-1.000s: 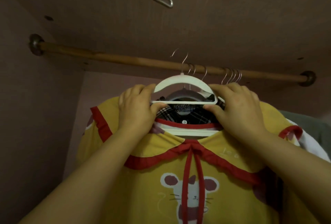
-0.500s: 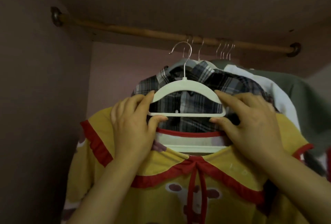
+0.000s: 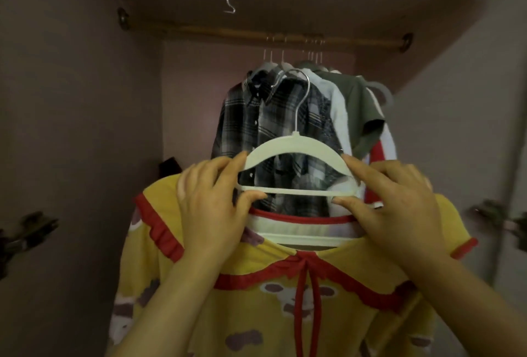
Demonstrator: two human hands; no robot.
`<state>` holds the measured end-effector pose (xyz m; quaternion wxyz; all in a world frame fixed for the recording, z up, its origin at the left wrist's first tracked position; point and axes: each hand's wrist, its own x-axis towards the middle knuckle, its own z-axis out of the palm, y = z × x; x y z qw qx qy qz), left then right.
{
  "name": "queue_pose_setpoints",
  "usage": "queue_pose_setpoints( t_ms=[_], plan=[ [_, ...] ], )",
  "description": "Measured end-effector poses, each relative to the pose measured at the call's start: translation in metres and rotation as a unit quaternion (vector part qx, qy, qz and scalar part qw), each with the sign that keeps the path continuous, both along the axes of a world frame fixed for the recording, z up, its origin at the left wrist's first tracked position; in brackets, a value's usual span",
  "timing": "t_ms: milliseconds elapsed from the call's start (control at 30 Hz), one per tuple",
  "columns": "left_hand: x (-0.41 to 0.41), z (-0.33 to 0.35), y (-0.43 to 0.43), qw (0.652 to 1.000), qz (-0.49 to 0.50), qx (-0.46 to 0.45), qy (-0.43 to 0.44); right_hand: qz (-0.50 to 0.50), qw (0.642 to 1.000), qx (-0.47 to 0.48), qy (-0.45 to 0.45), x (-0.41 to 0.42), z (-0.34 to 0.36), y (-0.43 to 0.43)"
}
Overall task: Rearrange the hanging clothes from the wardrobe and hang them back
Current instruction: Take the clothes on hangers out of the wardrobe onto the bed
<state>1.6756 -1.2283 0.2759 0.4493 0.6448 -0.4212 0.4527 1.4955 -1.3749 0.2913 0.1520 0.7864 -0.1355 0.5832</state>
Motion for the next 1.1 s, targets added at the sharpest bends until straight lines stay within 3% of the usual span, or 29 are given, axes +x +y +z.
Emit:
queue_pose_setpoints(
  t_ms=[333, 600, 833, 933, 1000, 1100],
  plan=[
    [-0.102, -0.015, 0.055, 0.992, -0.128, 0.008, -0.019, -0.136, 0.990, 0.040, -0.019, -0.137, -0.025, 0.109],
    [-0.183, -0.050, 0.116, 0.959, -0.280, 0.028, -0.032, -0.327, 0.944, 0.046, -0.021, -0.233, -0.066, 0.250],
    [-0.306, -0.066, 0.184, 0.889, -0.455, 0.048, -0.030, -0.516, 0.853, 0.073, -0.018, -0.339, -0.081, 0.404],
    [-0.364, -0.068, 0.224, 0.844, -0.533, 0.041, -0.044, -0.593, 0.802, 0.065, -0.037, -0.383, -0.087, 0.477],
    [-0.392, -0.069, 0.245, 0.824, -0.563, 0.036, -0.050, -0.613, 0.785, 0.075, -0.038, -0.401, -0.089, 0.514],
    [-0.447, -0.072, 0.298, 0.769, -0.636, 0.021, -0.059, -0.679, 0.730, 0.063, -0.056, -0.432, -0.093, 0.597]
  ],
)
